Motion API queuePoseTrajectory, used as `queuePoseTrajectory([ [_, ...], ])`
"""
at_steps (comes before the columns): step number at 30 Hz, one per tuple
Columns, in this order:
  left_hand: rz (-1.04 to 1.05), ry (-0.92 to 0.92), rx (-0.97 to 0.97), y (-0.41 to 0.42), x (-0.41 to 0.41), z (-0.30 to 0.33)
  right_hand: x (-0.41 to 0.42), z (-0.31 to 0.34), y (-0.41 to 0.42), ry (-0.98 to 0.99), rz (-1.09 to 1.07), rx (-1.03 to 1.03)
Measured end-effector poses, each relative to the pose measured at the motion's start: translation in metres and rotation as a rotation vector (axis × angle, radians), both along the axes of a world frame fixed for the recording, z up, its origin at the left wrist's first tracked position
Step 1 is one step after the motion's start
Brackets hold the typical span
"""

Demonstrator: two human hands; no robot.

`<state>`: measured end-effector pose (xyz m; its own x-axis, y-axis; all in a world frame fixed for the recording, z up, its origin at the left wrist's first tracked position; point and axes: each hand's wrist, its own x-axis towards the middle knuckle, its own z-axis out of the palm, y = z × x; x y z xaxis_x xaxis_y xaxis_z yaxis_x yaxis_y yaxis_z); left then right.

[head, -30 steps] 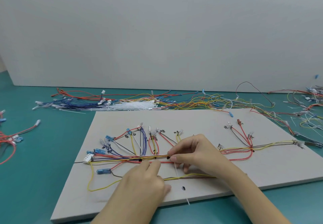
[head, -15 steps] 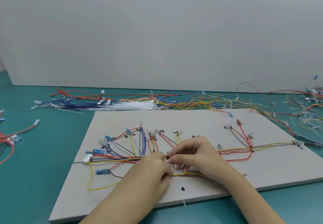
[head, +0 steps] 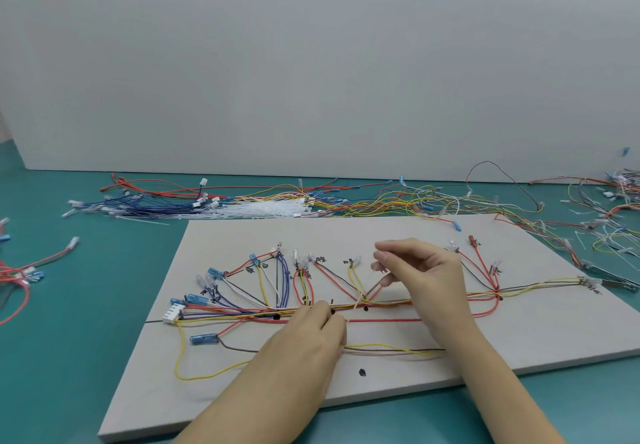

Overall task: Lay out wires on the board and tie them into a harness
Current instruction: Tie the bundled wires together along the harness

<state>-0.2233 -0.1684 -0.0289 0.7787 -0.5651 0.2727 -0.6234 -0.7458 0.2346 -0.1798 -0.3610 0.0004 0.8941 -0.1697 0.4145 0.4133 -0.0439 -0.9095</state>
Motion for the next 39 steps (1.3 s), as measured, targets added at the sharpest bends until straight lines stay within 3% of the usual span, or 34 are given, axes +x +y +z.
queuePoseTrajectory([
  [3,-0.041,-0.018,-0.042,0.004,-0.001,0.003,0.001,-0.001,-0.001,0.002,0.002,-0.056],
  [11,-0.115,-0.012,-0.061,0.006,-0.002,0.007,-0.006,-0.014,0.009,0.266,0.277,-0.315],
  [25,-0.071,-0.266,0.128,-0.010,-0.020,0.014,-0.010,-0.012,0.013,0.378,0.309,-0.222],
  [30,0.038,-0.232,-0.026,-0.015,-0.018,0.011,-0.013,-0.011,0.010,0.398,0.326,-0.206],
  [34,-0.003,-0.133,-0.260,-0.012,-0.012,0.005,-0.018,-0.010,0.008,0.421,0.353,-0.183],
  [39,0.052,-0.017,-0.323,-0.009,-0.004,-0.002,-0.025,-0.006,0.005,0.444,0.404,-0.162],
])
